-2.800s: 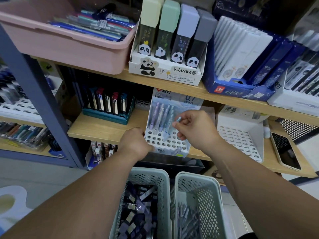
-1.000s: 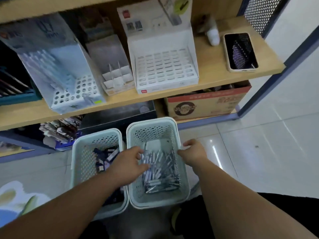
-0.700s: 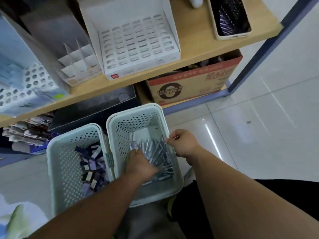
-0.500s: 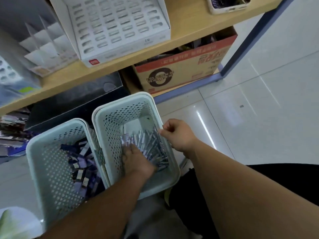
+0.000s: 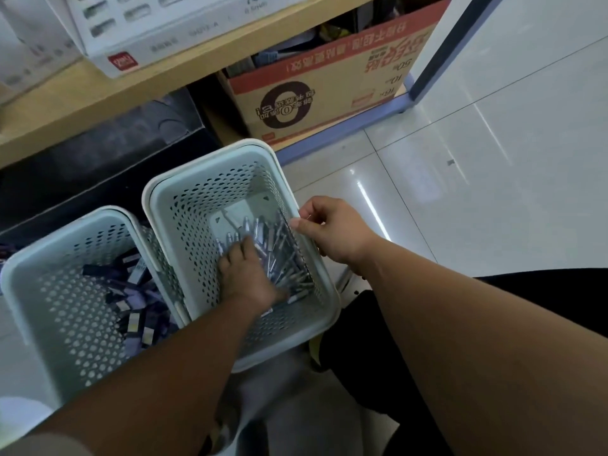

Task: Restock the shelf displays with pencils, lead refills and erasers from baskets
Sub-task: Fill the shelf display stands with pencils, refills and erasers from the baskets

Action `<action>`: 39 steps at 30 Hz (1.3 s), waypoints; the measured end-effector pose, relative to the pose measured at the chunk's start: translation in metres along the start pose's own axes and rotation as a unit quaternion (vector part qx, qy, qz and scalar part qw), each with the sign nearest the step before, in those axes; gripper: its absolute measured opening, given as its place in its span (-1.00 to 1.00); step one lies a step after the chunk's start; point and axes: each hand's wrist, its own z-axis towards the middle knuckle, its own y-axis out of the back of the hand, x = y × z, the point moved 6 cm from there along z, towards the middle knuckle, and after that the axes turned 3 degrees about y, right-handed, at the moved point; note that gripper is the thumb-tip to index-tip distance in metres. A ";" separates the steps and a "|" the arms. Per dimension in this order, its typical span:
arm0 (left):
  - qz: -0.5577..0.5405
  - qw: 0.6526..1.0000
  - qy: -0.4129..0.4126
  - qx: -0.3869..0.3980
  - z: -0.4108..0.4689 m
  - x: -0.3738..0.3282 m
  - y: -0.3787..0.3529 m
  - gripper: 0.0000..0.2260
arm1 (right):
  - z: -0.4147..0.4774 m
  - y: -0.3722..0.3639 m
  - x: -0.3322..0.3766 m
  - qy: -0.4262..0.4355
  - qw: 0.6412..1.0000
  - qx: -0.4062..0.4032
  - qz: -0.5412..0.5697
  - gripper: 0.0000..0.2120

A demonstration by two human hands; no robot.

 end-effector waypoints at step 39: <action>-0.195 0.955 0.105 0.197 0.030 0.006 -0.007 0.01 | 0.002 -0.002 -0.009 0.010 0.999 0.003 -0.032 -0.81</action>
